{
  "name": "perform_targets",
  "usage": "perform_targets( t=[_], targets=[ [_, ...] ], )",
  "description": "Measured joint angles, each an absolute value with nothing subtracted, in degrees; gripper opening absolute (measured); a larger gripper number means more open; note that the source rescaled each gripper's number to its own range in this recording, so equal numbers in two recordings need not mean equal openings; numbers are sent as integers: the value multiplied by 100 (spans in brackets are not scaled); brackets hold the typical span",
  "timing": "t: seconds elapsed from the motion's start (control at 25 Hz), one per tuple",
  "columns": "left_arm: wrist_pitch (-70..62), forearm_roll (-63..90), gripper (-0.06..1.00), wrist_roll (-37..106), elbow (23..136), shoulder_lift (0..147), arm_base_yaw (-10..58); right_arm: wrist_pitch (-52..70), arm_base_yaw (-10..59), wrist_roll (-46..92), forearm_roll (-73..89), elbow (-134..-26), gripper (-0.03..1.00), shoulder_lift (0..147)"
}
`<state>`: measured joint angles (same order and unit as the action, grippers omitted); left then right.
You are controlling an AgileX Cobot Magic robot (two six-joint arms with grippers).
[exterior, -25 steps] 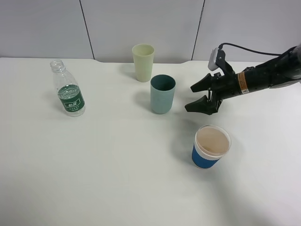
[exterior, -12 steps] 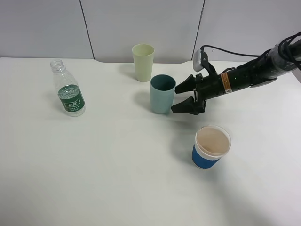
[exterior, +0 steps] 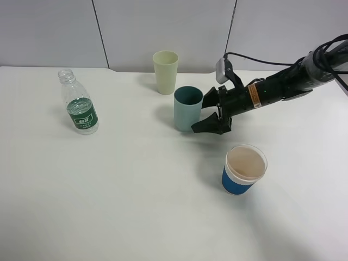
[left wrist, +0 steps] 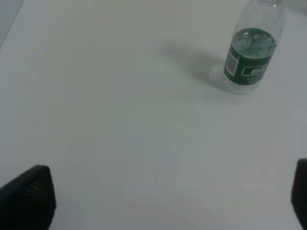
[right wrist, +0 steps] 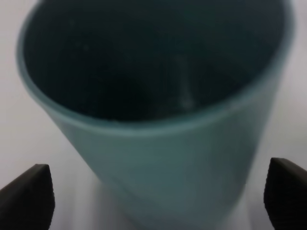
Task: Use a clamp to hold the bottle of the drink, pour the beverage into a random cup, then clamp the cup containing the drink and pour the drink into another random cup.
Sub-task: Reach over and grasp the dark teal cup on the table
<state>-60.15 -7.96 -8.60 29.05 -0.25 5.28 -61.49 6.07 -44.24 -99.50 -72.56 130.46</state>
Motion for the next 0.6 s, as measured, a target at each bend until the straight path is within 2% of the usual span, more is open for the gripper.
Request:
perform_targets(
  t=[0.6],
  targets=[
    [-6015,-796,100,-860,2905,-25,528,-6011,933,-4187,-9737,-7256,79,13046]
  ],
)
